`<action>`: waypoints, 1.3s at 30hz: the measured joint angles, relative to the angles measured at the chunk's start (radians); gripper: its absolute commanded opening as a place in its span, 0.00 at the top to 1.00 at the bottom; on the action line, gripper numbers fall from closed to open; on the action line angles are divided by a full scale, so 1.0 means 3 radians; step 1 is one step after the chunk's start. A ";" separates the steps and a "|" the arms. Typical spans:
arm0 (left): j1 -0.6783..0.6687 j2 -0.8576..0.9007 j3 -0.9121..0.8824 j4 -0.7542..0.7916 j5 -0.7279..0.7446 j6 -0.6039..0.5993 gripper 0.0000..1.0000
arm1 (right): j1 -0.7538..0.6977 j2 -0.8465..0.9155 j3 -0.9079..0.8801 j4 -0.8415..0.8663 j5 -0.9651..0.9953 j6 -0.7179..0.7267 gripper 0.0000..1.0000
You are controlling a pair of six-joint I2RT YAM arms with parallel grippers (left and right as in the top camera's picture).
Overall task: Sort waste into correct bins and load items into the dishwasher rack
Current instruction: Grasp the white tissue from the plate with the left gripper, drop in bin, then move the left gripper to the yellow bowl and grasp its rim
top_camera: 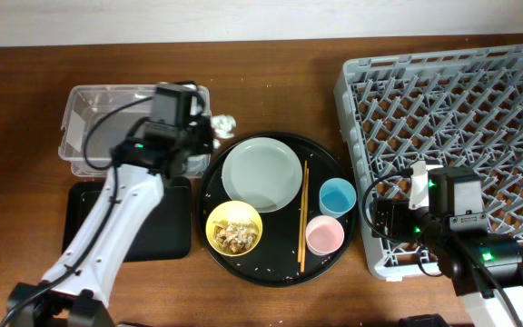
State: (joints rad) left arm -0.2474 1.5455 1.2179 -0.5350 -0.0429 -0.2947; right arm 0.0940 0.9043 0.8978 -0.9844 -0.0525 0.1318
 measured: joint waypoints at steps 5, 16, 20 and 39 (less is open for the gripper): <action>0.0472 -0.0004 0.0000 0.0064 -0.0005 -0.0001 0.99 | 0.0001 0.0000 0.0000 0.0000 0.0000 0.0004 0.02; 0.0724 -0.0004 0.0000 0.0254 -0.0061 0.0014 0.46 | 0.0000 0.0000 0.0000 0.0000 -0.0001 0.0001 0.01; 0.0724 -0.0004 0.0000 0.0253 -0.0072 0.0022 0.44 | 0.0000 0.0000 0.0000 0.0000 -0.0001 0.0003 0.02; 0.0280 -0.0004 0.0000 -0.0168 -0.0070 0.0387 0.44 | 0.0001 0.0000 0.0000 -0.0001 -0.0001 0.0001 0.02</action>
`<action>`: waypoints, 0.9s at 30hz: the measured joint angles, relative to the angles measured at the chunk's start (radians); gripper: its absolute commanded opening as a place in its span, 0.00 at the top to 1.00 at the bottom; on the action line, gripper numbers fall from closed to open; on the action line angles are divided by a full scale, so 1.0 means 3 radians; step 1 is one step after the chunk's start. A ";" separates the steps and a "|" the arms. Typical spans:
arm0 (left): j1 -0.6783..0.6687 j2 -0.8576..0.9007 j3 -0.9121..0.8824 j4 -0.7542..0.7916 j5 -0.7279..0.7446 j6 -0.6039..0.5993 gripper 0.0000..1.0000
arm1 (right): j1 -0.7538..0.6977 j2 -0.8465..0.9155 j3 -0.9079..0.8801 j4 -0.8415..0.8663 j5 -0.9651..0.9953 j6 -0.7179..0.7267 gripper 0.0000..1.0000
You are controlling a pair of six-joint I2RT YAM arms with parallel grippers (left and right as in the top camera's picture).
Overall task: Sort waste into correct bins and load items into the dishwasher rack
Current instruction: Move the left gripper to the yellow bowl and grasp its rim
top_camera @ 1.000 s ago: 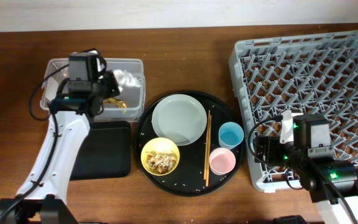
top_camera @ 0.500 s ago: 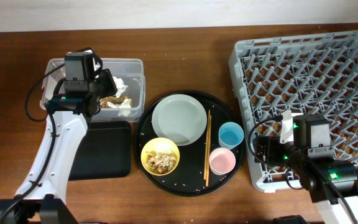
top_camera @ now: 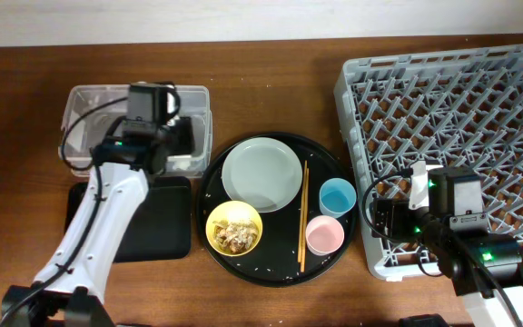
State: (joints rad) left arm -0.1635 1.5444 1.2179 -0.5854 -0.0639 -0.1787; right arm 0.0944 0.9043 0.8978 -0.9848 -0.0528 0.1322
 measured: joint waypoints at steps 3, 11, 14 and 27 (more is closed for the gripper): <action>-0.0282 0.0000 0.0006 -0.0234 0.0000 0.0014 0.43 | 0.0000 0.0000 0.0000 0.0001 0.0001 0.0000 0.02; -0.1389 0.0000 0.0014 -0.0868 0.0078 0.0011 0.43 | -0.0001 0.0000 0.0000 -0.0001 0.0000 -0.0003 0.02; -0.1678 0.0000 -0.0065 -0.0888 0.0104 -0.0038 0.43 | -0.0001 0.0000 0.0000 -0.0003 0.0000 0.0000 0.02; -0.2023 0.0326 -0.0621 -0.0646 0.0108 -0.0393 0.55 | -0.0001 0.0000 0.0000 -0.0008 0.0001 0.0000 0.02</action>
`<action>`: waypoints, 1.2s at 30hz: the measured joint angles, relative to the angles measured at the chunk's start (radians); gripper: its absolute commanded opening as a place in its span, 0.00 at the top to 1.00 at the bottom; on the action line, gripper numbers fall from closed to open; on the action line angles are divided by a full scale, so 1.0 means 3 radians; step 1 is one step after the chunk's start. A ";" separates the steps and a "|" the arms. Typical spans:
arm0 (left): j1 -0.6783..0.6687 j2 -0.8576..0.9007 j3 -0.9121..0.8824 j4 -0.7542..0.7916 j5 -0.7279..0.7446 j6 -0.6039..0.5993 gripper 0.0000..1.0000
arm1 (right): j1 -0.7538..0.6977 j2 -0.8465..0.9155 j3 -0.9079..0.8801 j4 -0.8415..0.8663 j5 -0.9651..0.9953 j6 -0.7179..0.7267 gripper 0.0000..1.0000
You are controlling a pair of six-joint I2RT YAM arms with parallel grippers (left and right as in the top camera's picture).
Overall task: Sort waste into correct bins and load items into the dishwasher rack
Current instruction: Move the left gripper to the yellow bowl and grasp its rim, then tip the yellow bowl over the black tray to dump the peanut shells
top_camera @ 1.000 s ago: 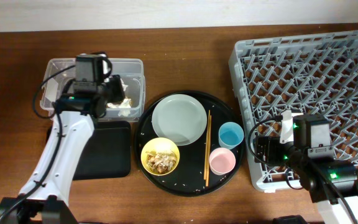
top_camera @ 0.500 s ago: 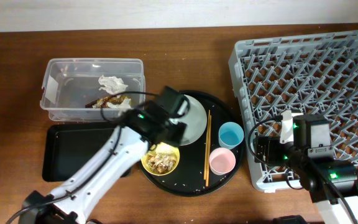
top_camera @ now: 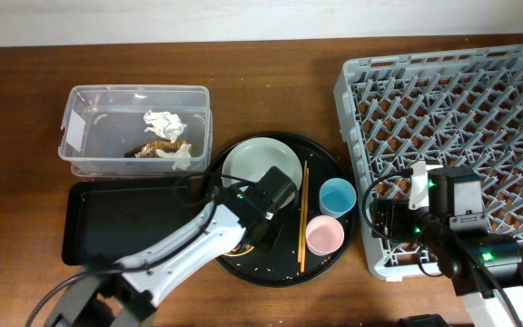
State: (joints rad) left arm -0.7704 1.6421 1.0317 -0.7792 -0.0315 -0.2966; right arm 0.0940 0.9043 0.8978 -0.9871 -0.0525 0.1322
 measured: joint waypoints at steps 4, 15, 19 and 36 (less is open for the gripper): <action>-0.0009 0.0161 -0.0015 0.0107 0.0024 -0.0024 0.67 | 0.0000 0.0000 0.0000 -0.0011 -0.0001 0.0000 0.02; -0.0009 0.0168 -0.0022 0.0258 0.0028 -0.0050 0.99 | 0.0000 0.0000 0.0000 -0.0017 -0.0001 -0.0001 0.02; -0.0009 0.0161 -0.0022 0.0235 -0.0031 -0.0061 0.99 | 0.0000 0.0000 0.0000 -0.0015 -0.0001 0.0000 0.02; 0.0505 -0.0671 0.0261 -0.0486 -0.0055 -0.0080 1.00 | 0.0000 0.0000 0.0000 -0.0017 -0.0001 -0.0001 0.02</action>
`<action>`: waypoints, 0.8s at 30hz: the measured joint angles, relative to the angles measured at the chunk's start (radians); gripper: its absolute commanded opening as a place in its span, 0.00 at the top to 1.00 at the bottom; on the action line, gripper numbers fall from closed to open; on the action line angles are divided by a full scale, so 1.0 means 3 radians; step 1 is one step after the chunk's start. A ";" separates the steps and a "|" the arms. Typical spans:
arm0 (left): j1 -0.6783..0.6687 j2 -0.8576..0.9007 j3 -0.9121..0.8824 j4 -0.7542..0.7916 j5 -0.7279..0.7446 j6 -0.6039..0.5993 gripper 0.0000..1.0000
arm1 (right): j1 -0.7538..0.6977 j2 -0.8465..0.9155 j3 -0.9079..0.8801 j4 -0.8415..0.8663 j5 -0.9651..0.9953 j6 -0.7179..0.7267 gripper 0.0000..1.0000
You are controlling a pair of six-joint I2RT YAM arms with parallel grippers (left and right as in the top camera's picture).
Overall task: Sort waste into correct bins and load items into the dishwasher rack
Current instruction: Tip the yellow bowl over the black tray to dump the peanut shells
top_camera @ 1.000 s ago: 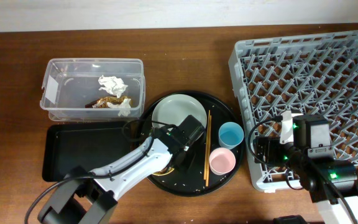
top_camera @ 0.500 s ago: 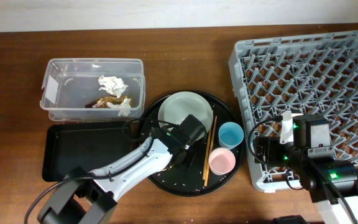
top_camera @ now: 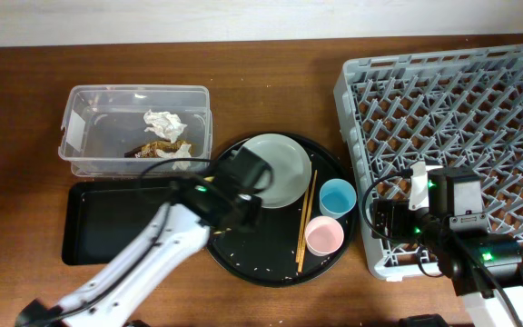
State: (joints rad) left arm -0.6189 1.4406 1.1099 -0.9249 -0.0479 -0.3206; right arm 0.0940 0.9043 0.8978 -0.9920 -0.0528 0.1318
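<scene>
My left gripper (top_camera: pixel 243 193) hangs low over the left half of the round black tray (top_camera: pixel 271 268); its fingers are hidden under the wrist. The yellow food bowl is hidden beneath that arm. A pale green plate (top_camera: pixel 284 168) lies at the tray's back. Wooden chopsticks (top_camera: pixel 305 222) lie slanted beside it. A blue cup (top_camera: pixel 338 195) and a pink cup (top_camera: pixel 323 235) stand on the tray's right. My right gripper (top_camera: pixel 381 219) rests at the left edge of the grey dishwasher rack (top_camera: pixel 452 100).
A clear plastic bin (top_camera: pixel 80 136) at the back left holds a crumpled white tissue (top_camera: pixel 162 121) and a brown wrapper (top_camera: pixel 157 148). A black rectangular tray (top_camera: pixel 116 227) lies in front of it. Rice grains dot the round tray's front.
My left arm has shifted left and back over the round tray. The plate sits further right, the chopsticks now slant, and the yellow bowl has gone from sight. The right arm is unmoved.
My left gripper was at a crumpled tissue lying between the bin and the round tray. Then it was over the bin and the tissue was gone from the table. Then the tissue lay in the bin and the gripper was over the yellow bowl, where it still hovers.
</scene>
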 measured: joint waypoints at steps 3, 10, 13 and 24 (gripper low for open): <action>0.0519 -0.0072 0.0001 -0.0052 0.0367 0.0123 1.00 | 0.0000 0.0000 0.0000 0.0000 0.0000 -0.0001 0.02; 0.1691 -0.0072 -0.0144 -0.0022 0.1401 0.0711 1.00 | 0.0001 0.0000 0.0000 -0.0011 0.0000 0.0000 0.02; 0.2206 -0.0072 -0.0351 0.0027 0.1869 0.0978 1.00 | 0.0000 0.0000 0.0000 -0.0011 0.0000 0.0001 0.02; 0.3604 0.0027 -0.0765 0.0156 0.3560 0.1492 1.00 | 0.0001 0.0000 0.0000 -0.0011 0.0000 0.0001 0.02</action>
State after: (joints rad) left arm 0.4622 1.4487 0.8803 -0.8780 1.0203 0.1268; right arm 0.0944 0.9043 0.8978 -0.9955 -0.0528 0.1322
